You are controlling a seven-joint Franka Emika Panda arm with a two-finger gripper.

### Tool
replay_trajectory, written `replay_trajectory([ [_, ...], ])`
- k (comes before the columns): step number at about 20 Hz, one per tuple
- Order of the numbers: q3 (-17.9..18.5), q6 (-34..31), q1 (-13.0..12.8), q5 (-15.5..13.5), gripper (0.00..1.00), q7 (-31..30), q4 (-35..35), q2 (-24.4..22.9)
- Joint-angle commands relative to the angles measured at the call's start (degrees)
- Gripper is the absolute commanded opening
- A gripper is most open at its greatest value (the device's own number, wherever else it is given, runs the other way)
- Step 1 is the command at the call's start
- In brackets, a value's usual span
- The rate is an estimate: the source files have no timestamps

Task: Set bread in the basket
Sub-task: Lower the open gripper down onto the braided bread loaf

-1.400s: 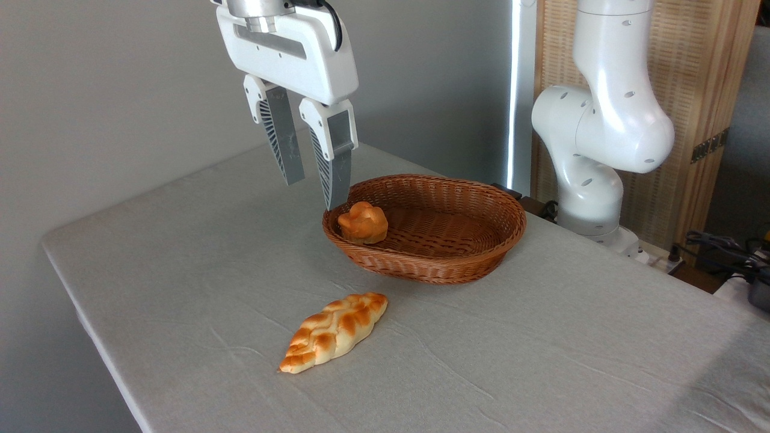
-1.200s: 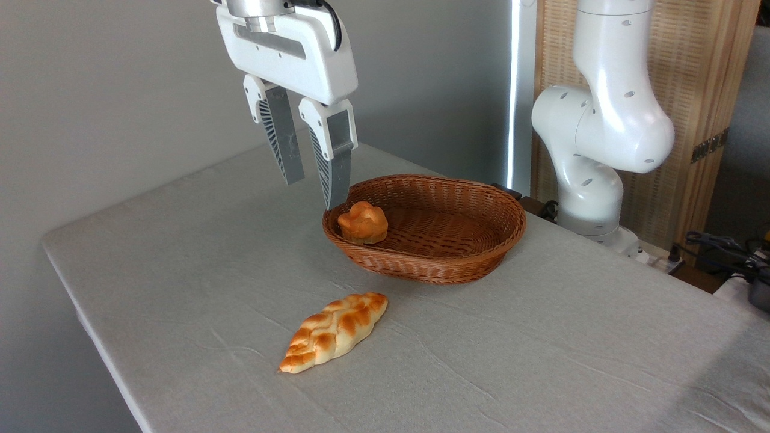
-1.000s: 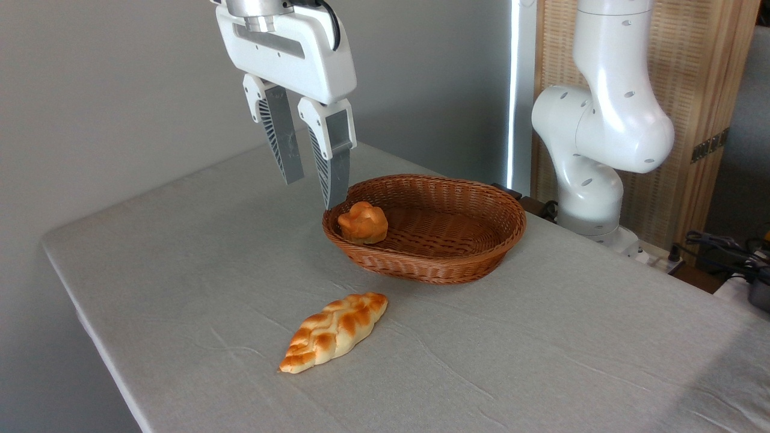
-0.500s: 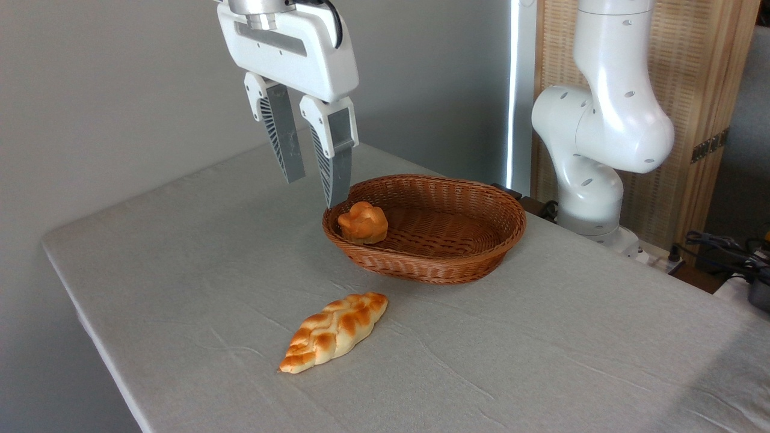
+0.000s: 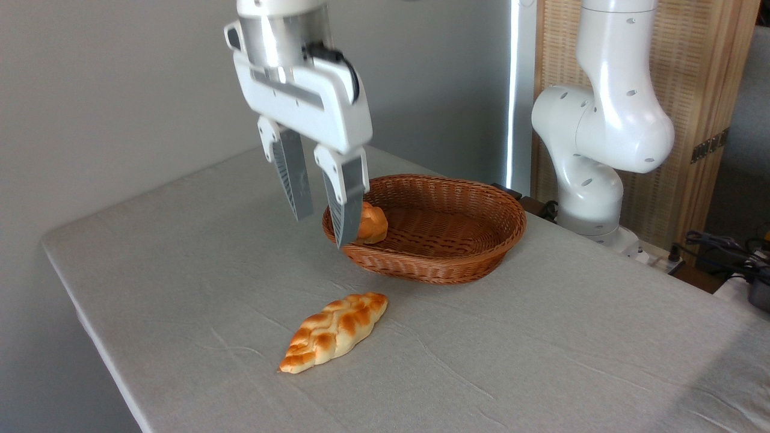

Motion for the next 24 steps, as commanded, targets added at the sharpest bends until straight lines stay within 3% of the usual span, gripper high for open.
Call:
replay_trajectory([
  [1, 0.33, 3.79, -0.14, 0.76, 1.0, 0.88, -5.87, -2.03],
  [5, -0.28, 6.16, -0.75, 0.85, 1.0, 0.88, -9.9, -1.68],
  [12, -2.22, 19.25, -1.28, 0.85, 1.0, 0.0, -18.26, 0.78],
  [17, -2.39, 21.72, -1.45, 0.84, 1.0, 0.7, -19.05, 3.33],
  [24, -2.31, 22.16, -1.46, 0.93, 1.0, 2.28, -19.67, 3.42],
])
